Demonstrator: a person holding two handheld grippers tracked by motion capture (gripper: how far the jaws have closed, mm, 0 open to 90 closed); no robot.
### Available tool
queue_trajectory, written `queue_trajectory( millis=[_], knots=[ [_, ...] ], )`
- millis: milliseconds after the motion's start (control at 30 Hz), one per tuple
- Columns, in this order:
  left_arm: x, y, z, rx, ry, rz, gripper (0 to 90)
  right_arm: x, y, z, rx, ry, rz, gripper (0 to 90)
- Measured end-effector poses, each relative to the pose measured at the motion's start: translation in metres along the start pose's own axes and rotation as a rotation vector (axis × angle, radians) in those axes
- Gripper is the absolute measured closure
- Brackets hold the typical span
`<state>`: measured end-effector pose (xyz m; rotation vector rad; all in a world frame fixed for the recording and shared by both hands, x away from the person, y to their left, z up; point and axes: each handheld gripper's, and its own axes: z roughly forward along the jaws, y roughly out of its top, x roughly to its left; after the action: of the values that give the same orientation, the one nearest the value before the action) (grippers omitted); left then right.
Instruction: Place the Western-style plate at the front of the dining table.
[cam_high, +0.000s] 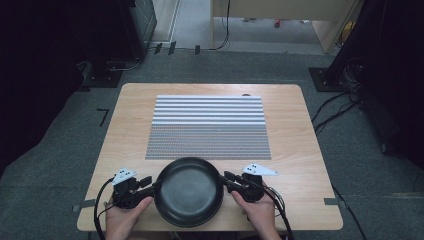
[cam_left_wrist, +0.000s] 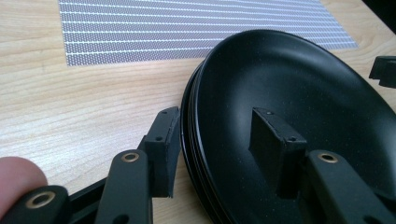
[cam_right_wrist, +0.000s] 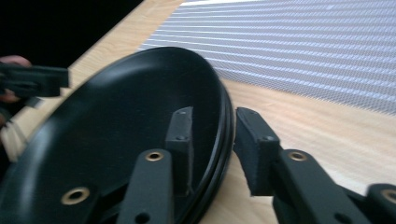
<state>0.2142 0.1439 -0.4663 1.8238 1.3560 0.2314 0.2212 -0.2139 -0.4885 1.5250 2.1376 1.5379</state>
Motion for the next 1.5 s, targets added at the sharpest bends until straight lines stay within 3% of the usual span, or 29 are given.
queue_trajectory(
  millis=[133,267,333,500,667,867,1067,1333,1500],
  knots=[
    [-0.001,-0.001,0.002,0.015,0.003,0.008,53.6,-0.002,-0.003,0.003,0.019,-0.004,0.015,69.5],
    [0.0,-0.001,0.003,0.032,0.009,0.006,54.4,-0.001,-0.004,0.005,0.054,0.021,0.027,73.3],
    [0.0,-0.002,0.004,0.045,0.006,0.006,54.7,0.001,-0.004,0.005,0.056,0.005,0.02,74.8],
    [-0.001,-0.004,0.007,0.073,0.01,0.024,57.8,-0.002,-0.006,0.005,0.044,0.015,0.052,77.2],
    [-0.002,-0.004,0.01,0.095,0.009,0.033,59.6,-0.002,-0.008,0.005,0.023,0.014,0.04,77.1],
    [-0.003,-0.005,0.012,0.101,0.016,0.025,61.1,-0.004,-0.013,0.006,-0.02,0.013,0.131,81.9],
    [-0.001,-0.006,0.012,0.096,0.018,0.022,64.2,-0.002,-0.014,0.007,-0.021,0.008,0.134,84.2],
    [-0.001,-0.006,0.011,0.09,0.027,0.007,68.6,-0.003,-0.013,0.009,-0.022,0.016,0.201,85.5],
    [0.002,-0.006,0.01,0.089,0.017,-0.028,71.4,-0.005,-0.015,0.01,-0.037,0.031,0.241,86.0]
  ],
)
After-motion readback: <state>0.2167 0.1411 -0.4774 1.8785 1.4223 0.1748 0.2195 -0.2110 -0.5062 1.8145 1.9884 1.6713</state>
